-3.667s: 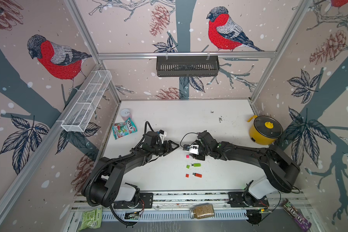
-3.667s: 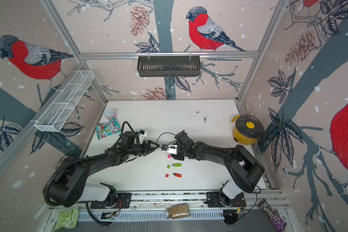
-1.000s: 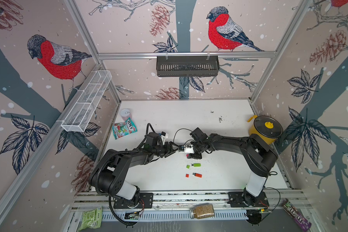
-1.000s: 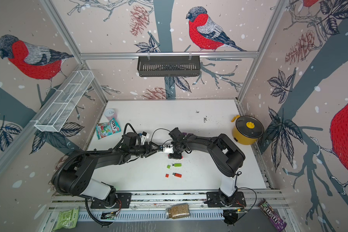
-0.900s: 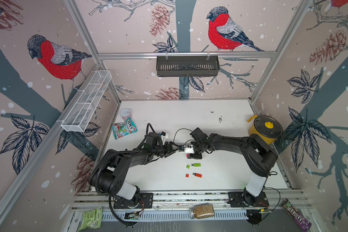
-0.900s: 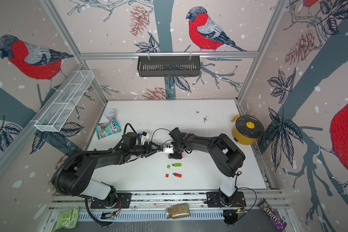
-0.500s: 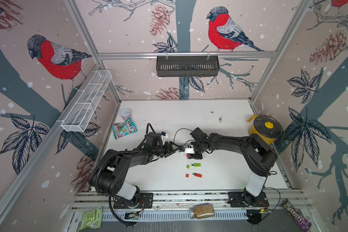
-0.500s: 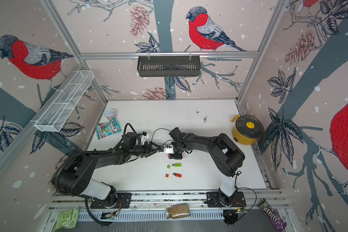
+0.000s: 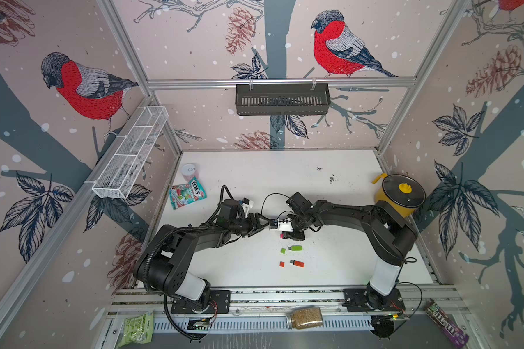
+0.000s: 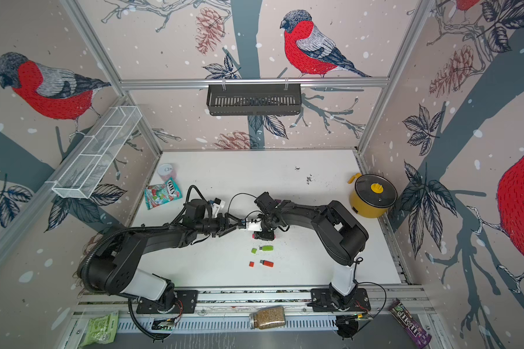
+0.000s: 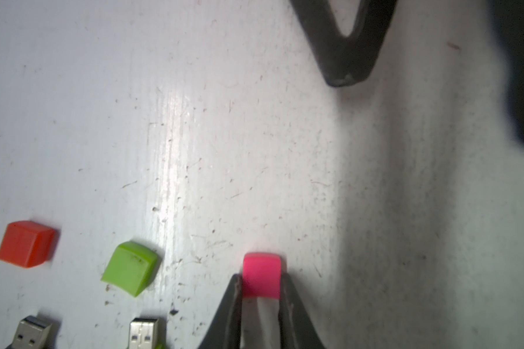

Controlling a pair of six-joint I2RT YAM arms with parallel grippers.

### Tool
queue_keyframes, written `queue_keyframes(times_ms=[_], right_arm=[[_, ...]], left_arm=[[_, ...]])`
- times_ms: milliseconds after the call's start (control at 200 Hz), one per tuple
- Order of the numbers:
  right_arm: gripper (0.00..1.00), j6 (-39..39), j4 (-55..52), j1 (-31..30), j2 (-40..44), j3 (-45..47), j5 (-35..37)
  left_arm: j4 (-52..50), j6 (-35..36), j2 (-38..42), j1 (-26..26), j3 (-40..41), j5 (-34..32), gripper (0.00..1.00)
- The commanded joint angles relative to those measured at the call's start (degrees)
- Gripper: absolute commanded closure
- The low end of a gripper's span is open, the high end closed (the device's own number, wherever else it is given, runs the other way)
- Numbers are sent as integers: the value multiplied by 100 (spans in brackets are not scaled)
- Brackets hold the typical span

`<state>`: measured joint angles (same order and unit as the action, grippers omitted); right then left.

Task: Close the usb drive cover
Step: Pick up the cover from the center of the board.

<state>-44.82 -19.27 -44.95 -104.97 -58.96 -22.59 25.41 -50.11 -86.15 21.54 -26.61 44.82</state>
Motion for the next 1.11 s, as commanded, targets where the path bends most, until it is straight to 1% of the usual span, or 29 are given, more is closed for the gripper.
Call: queue_keyframes(times_ms=[0, 170, 355, 430, 630, 790, 1101], right_arm=[[80, 216, -202, -7, 49, 141, 216], [80, 487, 457, 83, 486, 338, -260], [80, 789, 1058, 92, 758, 599, -477], [80, 894, 1244, 92, 811, 679, -574], [80, 1102, 1627, 101, 866, 827, -738], [80, 1132, 1711, 117, 844, 829, -813], [79, 1212, 1863, 119, 837, 850, -967]], left_arm=[[237, -30, 4, -1, -8, 112, 36], [714, -256, -138, -1, 95, 543, 36], [1157, -497, -384, 30, 124, 923, 38], [1395, -632, -539, 82, 136, 1067, 41], [1456, -658, -628, 166, 87, 1090, 48], [1511, -702, -777, 228, 48, 1138, 53], [1201, -550, -920, 342, -133, 1089, 62]])
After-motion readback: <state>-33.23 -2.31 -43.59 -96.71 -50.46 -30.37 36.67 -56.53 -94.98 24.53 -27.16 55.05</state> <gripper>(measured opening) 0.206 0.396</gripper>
